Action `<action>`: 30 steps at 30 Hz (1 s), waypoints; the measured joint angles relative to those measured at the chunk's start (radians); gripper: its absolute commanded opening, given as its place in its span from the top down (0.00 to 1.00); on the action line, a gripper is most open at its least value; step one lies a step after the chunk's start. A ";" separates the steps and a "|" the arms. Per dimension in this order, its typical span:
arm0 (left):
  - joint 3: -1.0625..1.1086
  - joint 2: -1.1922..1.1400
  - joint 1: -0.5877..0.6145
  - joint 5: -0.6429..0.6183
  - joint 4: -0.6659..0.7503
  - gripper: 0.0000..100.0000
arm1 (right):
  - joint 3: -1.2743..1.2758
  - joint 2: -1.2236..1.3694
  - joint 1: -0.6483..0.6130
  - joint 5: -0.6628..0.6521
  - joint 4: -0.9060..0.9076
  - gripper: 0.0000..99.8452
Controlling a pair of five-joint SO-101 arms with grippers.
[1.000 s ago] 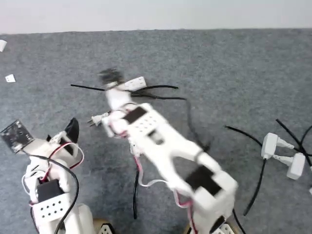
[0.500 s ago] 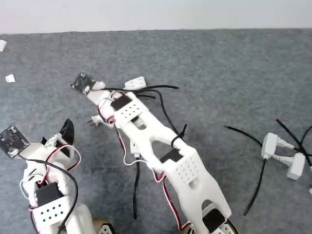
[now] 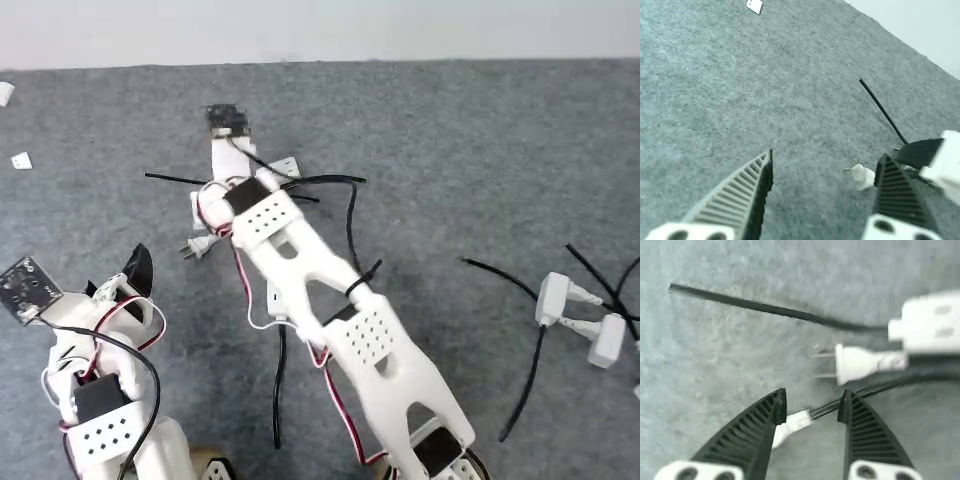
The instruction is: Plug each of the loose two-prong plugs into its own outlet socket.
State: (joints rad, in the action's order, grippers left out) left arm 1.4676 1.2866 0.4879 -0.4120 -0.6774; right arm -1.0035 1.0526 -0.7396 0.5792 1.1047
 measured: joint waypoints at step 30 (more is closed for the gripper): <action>0.012 0.000 0.000 0.025 0.000 0.69 | -0.270 0.216 0.008 -0.037 0.064 0.83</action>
State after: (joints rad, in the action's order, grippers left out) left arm 1.4799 1.2866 0.4879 -0.3874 -0.6774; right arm -1.2735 1.2689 -0.7319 0.5424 1.1692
